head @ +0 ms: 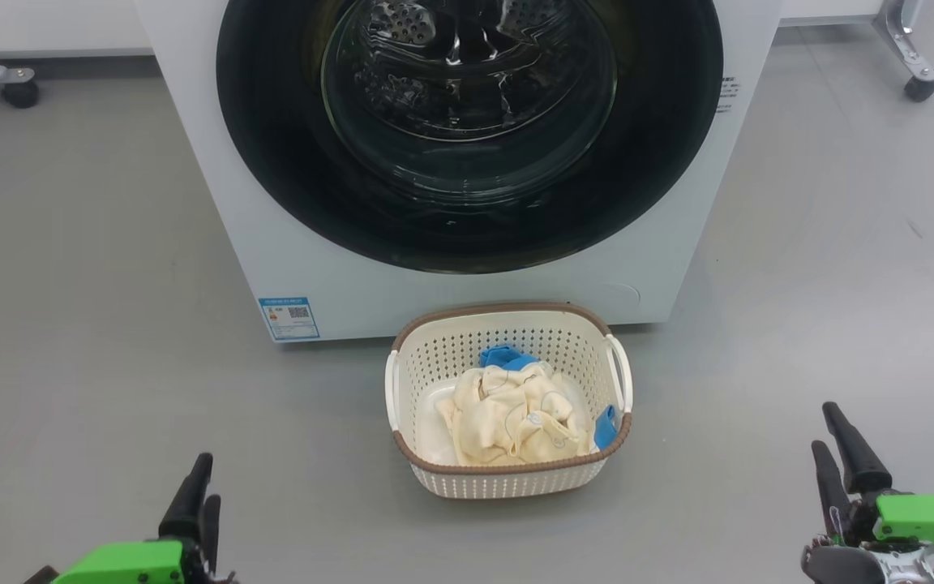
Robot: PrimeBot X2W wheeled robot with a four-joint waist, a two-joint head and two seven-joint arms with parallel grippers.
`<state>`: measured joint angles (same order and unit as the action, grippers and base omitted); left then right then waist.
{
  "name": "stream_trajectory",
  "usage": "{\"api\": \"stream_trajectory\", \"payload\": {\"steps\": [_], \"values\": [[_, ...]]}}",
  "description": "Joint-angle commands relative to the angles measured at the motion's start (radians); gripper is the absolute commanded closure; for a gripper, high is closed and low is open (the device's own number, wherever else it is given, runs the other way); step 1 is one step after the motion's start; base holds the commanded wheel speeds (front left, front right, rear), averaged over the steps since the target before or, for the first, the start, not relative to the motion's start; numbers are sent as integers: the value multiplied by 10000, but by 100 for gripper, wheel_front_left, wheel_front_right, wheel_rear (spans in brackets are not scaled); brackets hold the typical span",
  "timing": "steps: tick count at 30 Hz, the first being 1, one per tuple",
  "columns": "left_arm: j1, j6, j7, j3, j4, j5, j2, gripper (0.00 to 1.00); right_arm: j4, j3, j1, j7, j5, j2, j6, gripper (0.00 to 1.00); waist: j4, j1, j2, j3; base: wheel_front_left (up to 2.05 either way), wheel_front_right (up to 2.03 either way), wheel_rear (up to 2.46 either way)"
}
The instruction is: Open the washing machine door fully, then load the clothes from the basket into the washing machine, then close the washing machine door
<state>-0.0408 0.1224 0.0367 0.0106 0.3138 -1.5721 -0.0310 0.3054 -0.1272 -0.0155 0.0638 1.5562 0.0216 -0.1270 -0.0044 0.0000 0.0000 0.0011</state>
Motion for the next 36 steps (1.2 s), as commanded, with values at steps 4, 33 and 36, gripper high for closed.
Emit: {"api": "stream_trajectory", "payload": {"steps": [4,33,36], "values": [[-588,23,-242,-71,-434,533,-259,0,-407,23,484,-303,-687,355,-9,0,2,0,0,-10,0,0,0],[-911,-152,-1081,-15,-673,5448,-126,0,-891,-204,639,-1171,-6389,503,-18,0,-22,0,0,-24,0,0,0],[-930,-197,-1169,-49,-718,6004,-124,0,-955,-168,659,-1284,-7117,518,-19,0,-24,0,0,-24,0,0,0]]}}
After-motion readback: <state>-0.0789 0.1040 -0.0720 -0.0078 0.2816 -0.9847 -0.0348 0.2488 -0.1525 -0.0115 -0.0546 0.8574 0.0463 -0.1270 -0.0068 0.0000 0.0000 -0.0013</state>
